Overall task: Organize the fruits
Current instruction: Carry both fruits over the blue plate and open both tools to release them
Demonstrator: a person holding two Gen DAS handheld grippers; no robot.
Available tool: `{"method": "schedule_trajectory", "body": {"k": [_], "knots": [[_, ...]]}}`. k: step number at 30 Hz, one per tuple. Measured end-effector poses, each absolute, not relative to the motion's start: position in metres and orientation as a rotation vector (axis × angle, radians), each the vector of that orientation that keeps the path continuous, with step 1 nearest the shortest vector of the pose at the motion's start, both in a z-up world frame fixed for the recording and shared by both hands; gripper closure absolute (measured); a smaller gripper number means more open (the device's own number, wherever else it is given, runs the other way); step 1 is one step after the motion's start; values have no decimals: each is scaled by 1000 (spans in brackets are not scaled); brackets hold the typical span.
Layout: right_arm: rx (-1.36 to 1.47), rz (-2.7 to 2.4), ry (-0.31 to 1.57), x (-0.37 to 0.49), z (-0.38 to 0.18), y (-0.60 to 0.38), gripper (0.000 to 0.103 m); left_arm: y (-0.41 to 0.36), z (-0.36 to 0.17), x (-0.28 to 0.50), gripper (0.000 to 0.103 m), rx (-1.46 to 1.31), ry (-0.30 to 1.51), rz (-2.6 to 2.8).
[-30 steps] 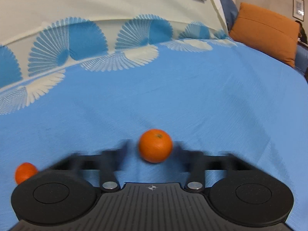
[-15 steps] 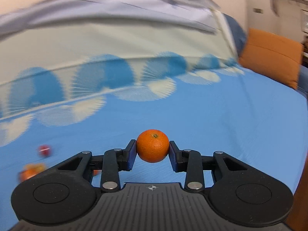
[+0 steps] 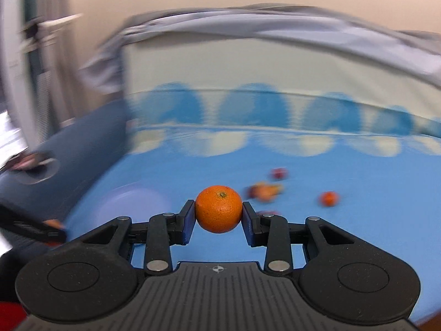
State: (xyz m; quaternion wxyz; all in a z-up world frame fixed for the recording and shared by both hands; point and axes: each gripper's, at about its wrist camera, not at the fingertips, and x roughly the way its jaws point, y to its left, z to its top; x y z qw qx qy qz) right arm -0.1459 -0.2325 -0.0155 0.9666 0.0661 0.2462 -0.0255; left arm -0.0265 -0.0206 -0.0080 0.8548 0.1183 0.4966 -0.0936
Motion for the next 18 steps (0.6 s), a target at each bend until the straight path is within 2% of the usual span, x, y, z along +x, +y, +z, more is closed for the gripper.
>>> {"method": "schedule_trajectory", "body": {"k": [5, 9, 18], "knots": [[73, 85, 545, -155, -11, -175, 66, 10, -14, -46, 62, 166, 1079, -200], [12, 124, 567, -165, -10, -142, 66, 25, -8, -51, 62, 128, 1041, -200], [-30, 116, 596, -168, -10, -127, 66, 39, -1, -57, 62, 85, 1000, -215]]}}
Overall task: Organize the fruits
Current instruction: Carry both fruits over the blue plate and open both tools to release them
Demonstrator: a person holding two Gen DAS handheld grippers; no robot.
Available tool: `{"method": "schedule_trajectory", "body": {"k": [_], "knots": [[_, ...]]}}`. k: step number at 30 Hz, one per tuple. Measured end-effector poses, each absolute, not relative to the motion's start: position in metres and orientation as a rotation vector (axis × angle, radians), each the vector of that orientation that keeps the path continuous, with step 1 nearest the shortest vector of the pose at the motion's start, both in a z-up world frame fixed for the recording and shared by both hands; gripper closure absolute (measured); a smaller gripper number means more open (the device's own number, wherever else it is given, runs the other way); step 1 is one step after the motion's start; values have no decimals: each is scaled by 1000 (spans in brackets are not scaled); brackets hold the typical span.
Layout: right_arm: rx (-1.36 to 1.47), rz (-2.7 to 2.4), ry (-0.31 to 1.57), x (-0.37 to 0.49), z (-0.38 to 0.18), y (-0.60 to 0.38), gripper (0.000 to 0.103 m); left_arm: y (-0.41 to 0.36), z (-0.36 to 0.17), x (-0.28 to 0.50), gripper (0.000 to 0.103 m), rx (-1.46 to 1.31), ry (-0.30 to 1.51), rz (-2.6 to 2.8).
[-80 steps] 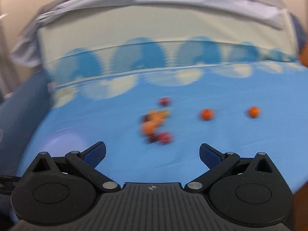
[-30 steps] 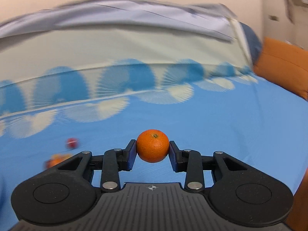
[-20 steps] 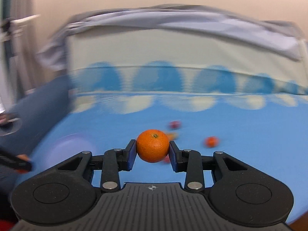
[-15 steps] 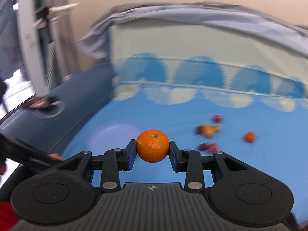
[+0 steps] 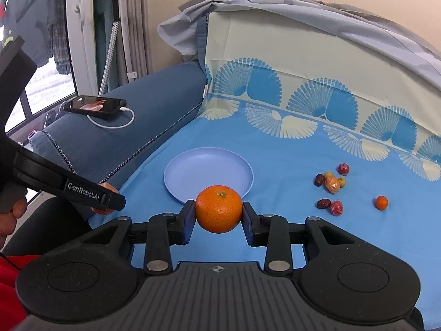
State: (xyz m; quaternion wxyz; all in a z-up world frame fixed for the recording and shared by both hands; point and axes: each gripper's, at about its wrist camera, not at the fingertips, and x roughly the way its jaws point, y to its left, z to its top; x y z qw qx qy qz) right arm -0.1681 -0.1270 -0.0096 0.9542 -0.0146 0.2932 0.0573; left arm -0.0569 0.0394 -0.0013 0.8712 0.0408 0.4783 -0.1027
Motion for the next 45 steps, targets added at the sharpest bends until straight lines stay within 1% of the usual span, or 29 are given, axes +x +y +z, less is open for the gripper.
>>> {"method": "schedule_trajectory", "body": {"k": [24, 32, 37, 45], "knots": [[-25, 88, 648, -153, -22, -129, 66, 48, -10, -41, 62, 47, 1018, -219], [-33, 80, 670, -132, -27, -128, 66, 47, -7, -8, 62, 40, 994, -202], [-42, 91, 681, -104, -34, -123, 66, 40, -9, 21, 62, 51, 981, -207], [-32, 94, 726, -42, -59, -122, 66, 22, -35, 76, 62, 92, 1018, -225]]}}
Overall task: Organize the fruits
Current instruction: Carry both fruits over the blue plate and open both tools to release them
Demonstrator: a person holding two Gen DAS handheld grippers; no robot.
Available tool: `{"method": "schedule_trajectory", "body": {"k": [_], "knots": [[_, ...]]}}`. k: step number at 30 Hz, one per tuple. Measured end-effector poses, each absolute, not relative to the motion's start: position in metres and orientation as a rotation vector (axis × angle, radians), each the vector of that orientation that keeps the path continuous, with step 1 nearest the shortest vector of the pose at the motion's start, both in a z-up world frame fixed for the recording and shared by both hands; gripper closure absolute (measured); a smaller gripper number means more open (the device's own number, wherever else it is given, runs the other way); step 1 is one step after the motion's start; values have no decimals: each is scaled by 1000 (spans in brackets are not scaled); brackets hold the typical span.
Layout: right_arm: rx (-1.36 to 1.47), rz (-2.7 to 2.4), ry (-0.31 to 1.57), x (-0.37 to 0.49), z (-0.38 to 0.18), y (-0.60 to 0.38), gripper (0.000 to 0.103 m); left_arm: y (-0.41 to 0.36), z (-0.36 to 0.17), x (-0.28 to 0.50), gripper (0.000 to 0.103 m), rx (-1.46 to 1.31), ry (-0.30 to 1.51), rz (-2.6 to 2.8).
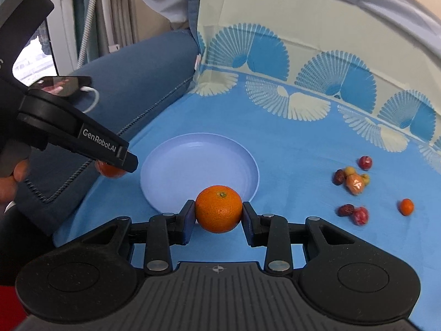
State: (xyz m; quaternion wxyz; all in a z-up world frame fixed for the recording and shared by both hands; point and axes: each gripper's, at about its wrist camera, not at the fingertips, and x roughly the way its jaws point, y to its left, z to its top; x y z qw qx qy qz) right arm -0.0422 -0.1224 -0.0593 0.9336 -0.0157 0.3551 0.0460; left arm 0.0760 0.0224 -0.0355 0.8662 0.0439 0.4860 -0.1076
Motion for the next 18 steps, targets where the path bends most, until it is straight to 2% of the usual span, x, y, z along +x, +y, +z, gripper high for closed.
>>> {"method": "schedule_trajectory", "body": {"k": [17, 18], "knots": [[-98, 135, 846, 52, -130, -128, 65, -2, -111, 158, 61, 205, 1095, -221], [-106, 133, 846, 55, -131, -127, 65, -2, -111, 159, 54, 205, 1083, -228]]}}
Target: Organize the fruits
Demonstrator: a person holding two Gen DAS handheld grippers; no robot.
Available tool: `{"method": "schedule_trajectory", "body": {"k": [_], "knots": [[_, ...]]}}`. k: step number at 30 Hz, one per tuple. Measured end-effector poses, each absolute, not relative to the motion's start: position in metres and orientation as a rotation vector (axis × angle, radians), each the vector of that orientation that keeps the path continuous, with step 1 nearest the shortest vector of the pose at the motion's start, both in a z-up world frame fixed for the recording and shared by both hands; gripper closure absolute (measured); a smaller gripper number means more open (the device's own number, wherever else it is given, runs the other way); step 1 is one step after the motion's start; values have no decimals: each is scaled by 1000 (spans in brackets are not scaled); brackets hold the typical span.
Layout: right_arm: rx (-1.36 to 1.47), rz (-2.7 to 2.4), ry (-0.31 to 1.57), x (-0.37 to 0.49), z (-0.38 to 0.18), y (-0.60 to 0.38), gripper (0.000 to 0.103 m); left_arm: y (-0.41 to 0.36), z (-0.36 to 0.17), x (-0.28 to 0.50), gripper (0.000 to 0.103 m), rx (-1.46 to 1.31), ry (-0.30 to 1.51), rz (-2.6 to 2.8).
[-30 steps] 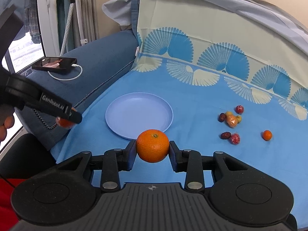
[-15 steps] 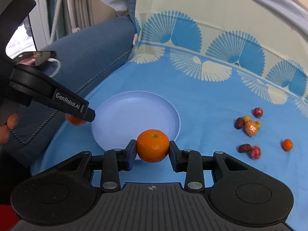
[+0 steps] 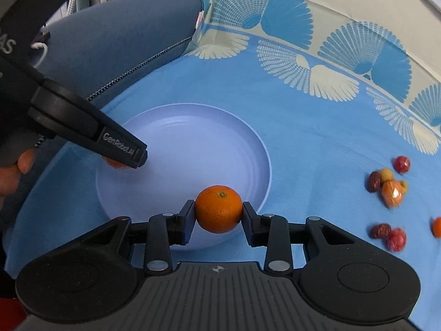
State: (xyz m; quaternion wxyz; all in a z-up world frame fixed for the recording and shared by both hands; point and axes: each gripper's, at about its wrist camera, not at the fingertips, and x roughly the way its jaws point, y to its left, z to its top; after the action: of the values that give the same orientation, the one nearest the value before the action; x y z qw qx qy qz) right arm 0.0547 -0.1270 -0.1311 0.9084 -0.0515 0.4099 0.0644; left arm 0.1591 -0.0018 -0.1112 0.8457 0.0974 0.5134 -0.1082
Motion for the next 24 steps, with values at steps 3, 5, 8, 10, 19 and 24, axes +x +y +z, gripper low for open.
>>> {"method": "schedule_trajectory", "body": {"k": [3, 5, 8, 10, 19, 24], "knots": [[-121, 122, 827, 61, -125, -129, 44, -1, -98, 156, 5, 205, 1012, -231], [-126, 101, 790, 58, -115, -132, 23, 2, -83, 148, 0, 193, 939, -219], [-154, 86, 767, 41, -98, -137, 15, 7, -68, 130, 0, 198, 938, -233], [-144, 84, 782, 20, -89, -139, 10, 15, -61, 111, 0, 183, 944, -220], [-40, 97, 823, -79, -57, -126, 1, 42, -42, 22, 0, 172, 1035, -187], [-80, 44, 721, -109, -30, -128, 1, 35, -19, -4, 0, 214, 961, -213]]}}
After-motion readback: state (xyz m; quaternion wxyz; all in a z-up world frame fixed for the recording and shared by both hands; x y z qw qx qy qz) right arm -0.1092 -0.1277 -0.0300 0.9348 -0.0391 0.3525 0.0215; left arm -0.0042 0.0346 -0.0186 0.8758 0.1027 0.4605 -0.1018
